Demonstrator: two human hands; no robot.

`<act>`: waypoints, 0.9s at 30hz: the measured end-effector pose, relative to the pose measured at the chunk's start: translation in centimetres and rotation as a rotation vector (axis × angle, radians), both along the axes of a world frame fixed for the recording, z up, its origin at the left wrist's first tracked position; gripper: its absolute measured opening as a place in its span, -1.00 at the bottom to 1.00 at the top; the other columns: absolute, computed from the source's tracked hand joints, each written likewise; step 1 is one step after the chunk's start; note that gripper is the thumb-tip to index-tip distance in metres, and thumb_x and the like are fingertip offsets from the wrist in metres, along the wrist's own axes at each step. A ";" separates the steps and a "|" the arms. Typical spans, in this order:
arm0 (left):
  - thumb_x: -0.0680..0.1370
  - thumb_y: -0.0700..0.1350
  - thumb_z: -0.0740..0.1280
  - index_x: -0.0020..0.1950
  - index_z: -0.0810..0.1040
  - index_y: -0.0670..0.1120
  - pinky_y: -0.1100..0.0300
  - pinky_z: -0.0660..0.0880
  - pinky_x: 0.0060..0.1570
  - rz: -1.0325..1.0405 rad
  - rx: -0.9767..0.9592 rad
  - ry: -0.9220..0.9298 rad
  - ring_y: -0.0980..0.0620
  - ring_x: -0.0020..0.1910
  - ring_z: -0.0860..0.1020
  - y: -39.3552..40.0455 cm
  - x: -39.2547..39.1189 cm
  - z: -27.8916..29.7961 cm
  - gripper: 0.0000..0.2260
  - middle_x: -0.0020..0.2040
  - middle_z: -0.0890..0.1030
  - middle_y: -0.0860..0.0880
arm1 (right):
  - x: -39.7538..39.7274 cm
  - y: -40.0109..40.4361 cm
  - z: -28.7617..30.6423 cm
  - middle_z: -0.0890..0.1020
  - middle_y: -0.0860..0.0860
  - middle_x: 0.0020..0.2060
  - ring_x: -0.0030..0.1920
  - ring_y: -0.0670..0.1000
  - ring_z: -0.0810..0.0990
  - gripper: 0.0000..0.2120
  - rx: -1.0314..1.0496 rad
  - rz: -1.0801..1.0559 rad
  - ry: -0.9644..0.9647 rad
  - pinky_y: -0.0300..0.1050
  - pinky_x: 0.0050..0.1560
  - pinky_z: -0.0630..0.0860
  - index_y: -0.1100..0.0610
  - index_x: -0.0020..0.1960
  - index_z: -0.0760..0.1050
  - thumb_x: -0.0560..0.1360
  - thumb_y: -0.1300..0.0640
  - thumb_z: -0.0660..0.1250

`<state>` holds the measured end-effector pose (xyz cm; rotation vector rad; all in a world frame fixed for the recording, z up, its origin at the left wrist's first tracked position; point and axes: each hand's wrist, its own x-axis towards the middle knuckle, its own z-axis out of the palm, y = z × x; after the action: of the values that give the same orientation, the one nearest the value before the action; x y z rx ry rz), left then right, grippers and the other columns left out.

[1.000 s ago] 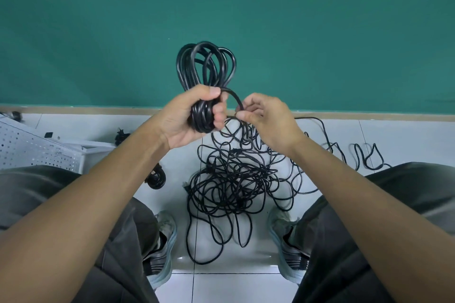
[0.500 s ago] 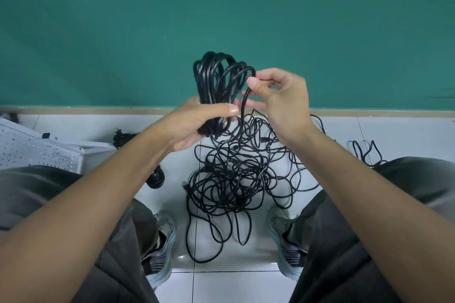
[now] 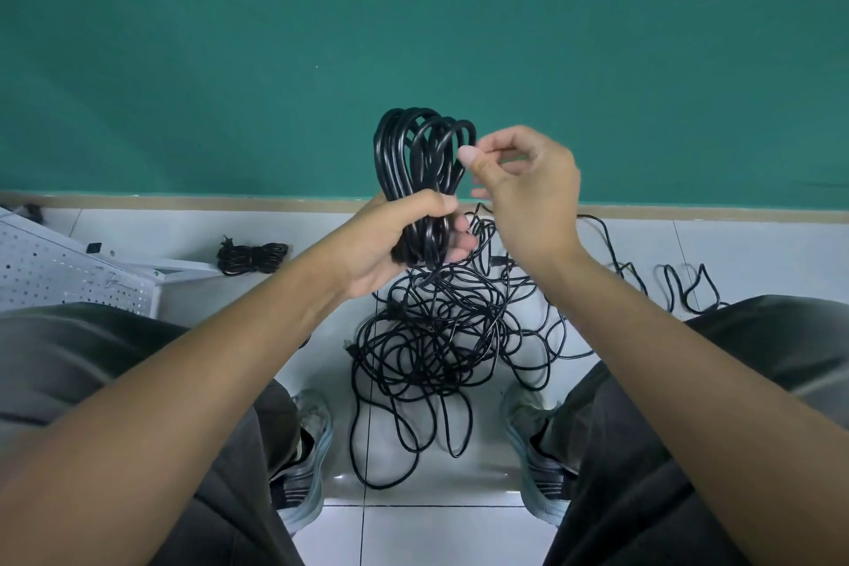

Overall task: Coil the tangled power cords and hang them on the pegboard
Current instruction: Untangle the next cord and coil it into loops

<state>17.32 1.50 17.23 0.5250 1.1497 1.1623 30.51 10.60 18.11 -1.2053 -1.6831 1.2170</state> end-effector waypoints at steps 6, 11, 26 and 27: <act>0.64 -0.06 0.28 -0.14 0.56 -0.09 0.20 0.58 -0.16 0.183 0.017 -0.056 0.05 -0.25 0.59 0.7 -1.7 0.2 -0.80 -0.25 0.62 0.01 | -0.1 -3.3 -1.5 0.71 -0.09 -0.15 -0.08 -0.03 0.70 -0.55 -0.126 0.389 -0.089 0.12 0.13 0.62 0.00 0.02 0.64 0.70 -0.20 0.06; 0.65 -0.13 0.31 -0.15 0.51 -0.12 0.23 0.57 -0.24 0.500 -0.036 -0.109 0.10 -0.32 0.56 1.1 -2.9 0.2 -0.81 -0.32 0.57 0.01 | -0.5 -4.7 -2.6 0.73 -0.11 0.06 0.14 -0.13 0.66 -0.07 -0.403 0.588 -0.192 0.09 0.40 0.46 0.00 0.34 0.58 0.43 -0.61 -0.15; 0.62 -0.13 0.39 -0.17 0.48 -0.09 0.12 0.47 -0.26 0.214 -0.063 0.473 0.01 -0.37 0.55 0.5 -3.1 -0.5 -0.81 -0.36 0.56 -0.03 | 1.3 -1.5 -0.7 0.72 -0.09 -0.14 -0.16 -0.17 0.66 -0.85 -0.012 0.502 -0.231 -0.31 0.03 0.56 0.10 0.09 0.69 0.56 0.26 0.44; 0.62 -0.11 0.39 -0.18 0.46 -0.07 0.12 0.48 -0.24 0.169 -0.049 0.442 0.01 -0.35 0.54 0.3 -2.9 -0.5 -0.79 -0.36 0.54 -0.02 | 1.4 -1.2 -0.5 0.70 -0.08 -0.18 -0.21 -0.19 0.64 -0.89 0.001 0.456 -0.214 -0.33 -0.02 0.55 0.10 0.04 0.68 0.55 0.26 0.45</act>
<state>14.40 1.83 16.73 0.6781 1.6237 1.1911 31.94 9.42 17.59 -1.0081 -2.2017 1.3867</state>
